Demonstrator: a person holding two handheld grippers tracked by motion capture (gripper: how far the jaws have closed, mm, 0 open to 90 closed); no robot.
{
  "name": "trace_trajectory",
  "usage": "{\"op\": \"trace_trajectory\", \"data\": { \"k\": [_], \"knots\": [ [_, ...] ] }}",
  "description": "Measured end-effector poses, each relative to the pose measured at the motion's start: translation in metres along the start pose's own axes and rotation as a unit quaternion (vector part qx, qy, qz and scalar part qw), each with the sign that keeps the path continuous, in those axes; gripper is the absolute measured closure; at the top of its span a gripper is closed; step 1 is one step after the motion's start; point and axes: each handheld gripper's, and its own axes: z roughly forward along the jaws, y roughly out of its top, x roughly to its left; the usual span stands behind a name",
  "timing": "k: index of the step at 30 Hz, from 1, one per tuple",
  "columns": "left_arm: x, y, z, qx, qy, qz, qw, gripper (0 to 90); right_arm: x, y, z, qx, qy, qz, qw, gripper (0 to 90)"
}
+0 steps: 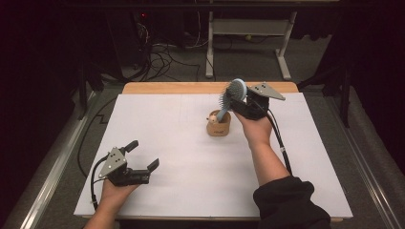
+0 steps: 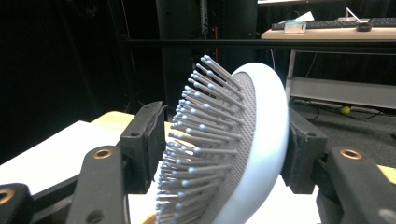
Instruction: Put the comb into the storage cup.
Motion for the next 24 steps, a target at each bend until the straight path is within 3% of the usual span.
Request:
{"op": "trace_trajectory", "data": {
  "k": [24],
  "knots": [
    [-0.0001,-0.0002,0.0003,0.001,-0.004,0.0,1.0,1.5,-0.0076,-0.0021,0.0004,0.015,0.001,0.01,0.9998,21.8]
  ]
}}
